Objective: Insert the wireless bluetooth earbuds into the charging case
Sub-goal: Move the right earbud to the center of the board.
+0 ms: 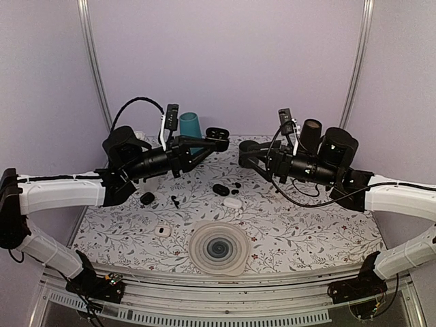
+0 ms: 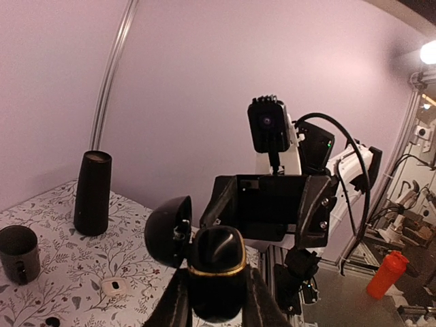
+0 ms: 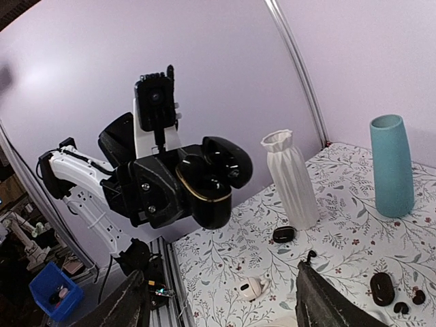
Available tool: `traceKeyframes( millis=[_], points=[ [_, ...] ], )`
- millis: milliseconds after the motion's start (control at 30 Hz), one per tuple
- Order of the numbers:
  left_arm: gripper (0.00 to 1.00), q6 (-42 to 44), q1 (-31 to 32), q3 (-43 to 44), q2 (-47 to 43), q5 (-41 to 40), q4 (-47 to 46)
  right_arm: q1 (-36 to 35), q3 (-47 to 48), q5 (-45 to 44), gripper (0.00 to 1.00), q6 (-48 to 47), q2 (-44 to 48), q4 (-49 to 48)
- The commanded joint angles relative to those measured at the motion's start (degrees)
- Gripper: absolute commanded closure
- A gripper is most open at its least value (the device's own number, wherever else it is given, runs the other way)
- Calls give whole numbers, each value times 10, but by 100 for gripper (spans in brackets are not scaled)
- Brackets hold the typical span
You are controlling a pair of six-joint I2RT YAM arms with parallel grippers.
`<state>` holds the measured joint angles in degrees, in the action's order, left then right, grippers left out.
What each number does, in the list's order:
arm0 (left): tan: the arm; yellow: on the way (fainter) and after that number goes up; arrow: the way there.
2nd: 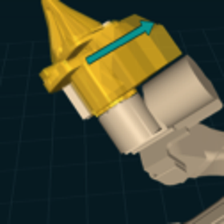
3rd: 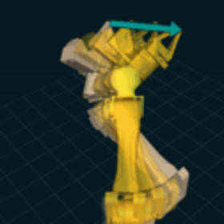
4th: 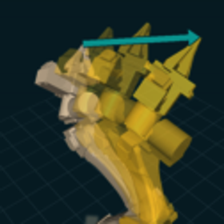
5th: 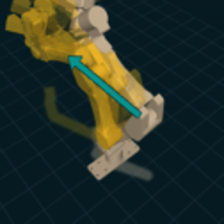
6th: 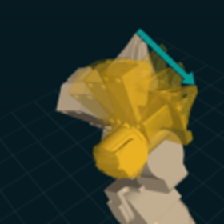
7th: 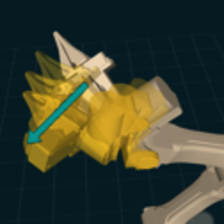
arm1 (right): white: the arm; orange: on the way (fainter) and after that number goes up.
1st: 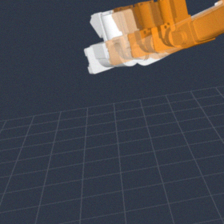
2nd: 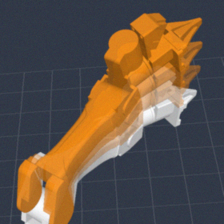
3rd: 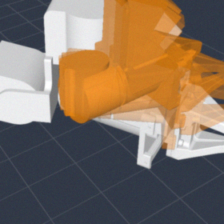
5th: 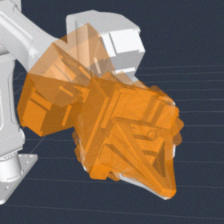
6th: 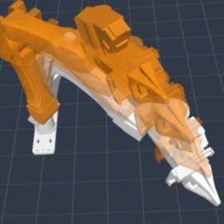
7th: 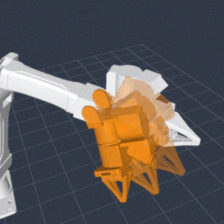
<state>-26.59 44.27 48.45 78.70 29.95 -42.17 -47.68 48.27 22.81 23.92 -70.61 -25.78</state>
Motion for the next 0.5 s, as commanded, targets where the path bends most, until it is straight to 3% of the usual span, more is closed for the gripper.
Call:
traceKeyframes(
  millis=[0, 467],
  points=[
    [100, -33, 6, 29, 12, 38, -47, -15, 28, 38, 27, -21, -24, -61],
    [100, -56, 30, 59, 45, 50, -69, -18, 55, 43, 41, 4, -52, -92]
  ],
)
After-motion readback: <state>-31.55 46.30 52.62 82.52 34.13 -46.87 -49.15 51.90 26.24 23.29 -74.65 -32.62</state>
